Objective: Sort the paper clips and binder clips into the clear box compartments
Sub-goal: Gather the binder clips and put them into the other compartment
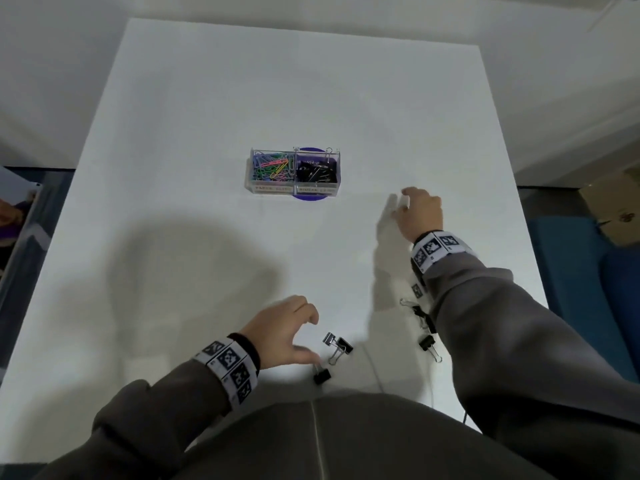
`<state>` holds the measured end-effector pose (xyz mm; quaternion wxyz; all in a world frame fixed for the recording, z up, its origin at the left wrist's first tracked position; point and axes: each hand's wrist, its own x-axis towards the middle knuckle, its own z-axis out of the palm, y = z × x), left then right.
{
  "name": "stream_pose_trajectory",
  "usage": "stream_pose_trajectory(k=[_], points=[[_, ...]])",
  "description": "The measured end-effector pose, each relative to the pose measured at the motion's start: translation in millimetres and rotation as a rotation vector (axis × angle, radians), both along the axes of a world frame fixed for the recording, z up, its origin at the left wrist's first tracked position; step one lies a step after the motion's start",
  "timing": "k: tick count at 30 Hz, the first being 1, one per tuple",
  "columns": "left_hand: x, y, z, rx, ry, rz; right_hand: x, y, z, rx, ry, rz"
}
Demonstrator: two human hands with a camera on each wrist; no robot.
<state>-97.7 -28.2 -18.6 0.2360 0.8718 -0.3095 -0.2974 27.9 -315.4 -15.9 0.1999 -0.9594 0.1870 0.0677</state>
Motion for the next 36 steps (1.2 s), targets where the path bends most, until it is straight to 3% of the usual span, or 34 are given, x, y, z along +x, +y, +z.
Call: stream_pose_trajectory(k=[4, 7, 11, 16, 22, 25, 27, 30, 33, 36], points=[[-22.2, -5.7, -9.1, 0.032, -0.091, -0.039, -41.5, -21.4, -19.4, -0.01, 0.077, 0.147], [-31.4, -13.4, -11.0, 0.023, -0.116, -0.042, -59.9, -20.7, -20.5, -0.015, 0.041, 0.149], [-37.7, -20.8, -11.5, 0.004, -0.085, -0.17, -78.3, -10.6, -19.8, -0.078, 0.028, 0.162], [-42.1, -18.9, -22.6, -0.018, -0.14, -0.287, -104.6, 3.6, -17.5, 0.14, -0.102, 0.102], [-25.8, -13.9, -23.7, -0.115, -0.114, -0.094, -143.4, 31.1, -7.6, 0.463, -0.066, 0.172], [-17.8, -15.2, -19.0, -0.161, -0.029, 0.14, -154.5, 40.1, -0.7, 0.645, 0.119, 0.187], [-14.0, -20.2, -15.7, -0.155, 0.031, 0.21, -159.9, 44.5, 0.7, 0.5, 0.248, 0.366], [-11.4, -26.1, -11.9, -0.055, 0.102, 0.124, -168.0, 49.8, -0.2, 0.255, 0.348, 0.593], [-7.7, -28.8, -14.5, 0.05, 0.125, 0.003, -172.5, 56.8, -3.3, 0.231, 0.346, 0.664], [-4.2, -32.4, -17.5, 0.042, 0.052, -0.061, -175.9, 65.0, -9.3, 0.183, 0.296, 0.695]])
